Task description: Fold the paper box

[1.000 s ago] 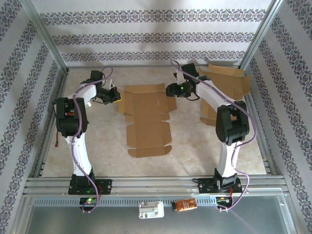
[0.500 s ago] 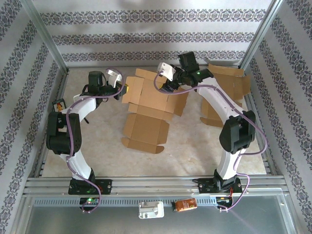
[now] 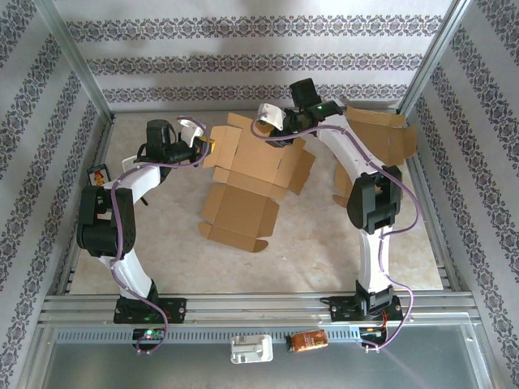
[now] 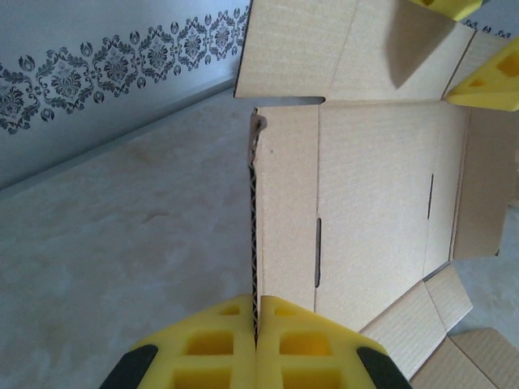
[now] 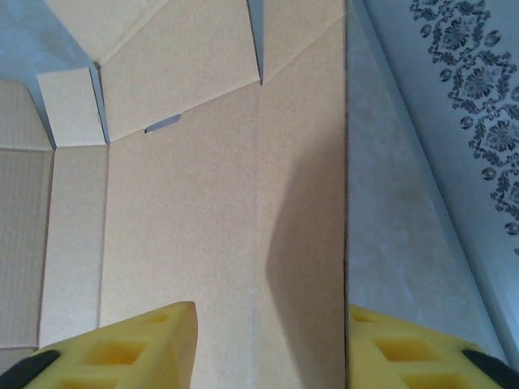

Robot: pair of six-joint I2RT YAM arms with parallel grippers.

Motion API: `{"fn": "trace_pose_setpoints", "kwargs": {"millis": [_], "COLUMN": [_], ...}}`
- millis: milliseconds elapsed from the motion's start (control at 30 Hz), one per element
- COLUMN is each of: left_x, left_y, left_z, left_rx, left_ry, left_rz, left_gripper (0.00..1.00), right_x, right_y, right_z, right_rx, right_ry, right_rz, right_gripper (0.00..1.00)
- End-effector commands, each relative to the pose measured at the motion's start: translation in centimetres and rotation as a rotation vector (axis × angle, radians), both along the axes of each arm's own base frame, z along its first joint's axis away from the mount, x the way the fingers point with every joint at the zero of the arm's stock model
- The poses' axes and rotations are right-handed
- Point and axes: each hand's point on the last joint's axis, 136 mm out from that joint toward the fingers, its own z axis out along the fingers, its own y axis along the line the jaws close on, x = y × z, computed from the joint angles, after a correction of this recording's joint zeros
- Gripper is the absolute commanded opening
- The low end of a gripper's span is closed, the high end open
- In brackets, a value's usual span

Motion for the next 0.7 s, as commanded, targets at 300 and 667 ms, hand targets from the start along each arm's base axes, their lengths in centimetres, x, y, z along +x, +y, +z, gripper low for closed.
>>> {"fn": "trace_pose_setpoints", "kwargs": {"millis": [300, 667], "left_x": [0.1, -4.0], "left_y": [0.3, 2.7], "left_z": [1.9, 7.4], "left_rx": [0.002, -0.328], "left_ry": [-0.072, 0.087], "left_rz": [0.054, 0.397], "left_gripper": [0.22, 0.63], "right_x": [-0.1, -0.8], "right_y": [0.9, 0.8], "right_z": [2.9, 3.5], "right_rx": [-0.086, -0.349], "right_ry": [-0.111, -0.431], "right_rz": [-0.001, -0.087], "right_gripper": [0.07, 0.03]}}
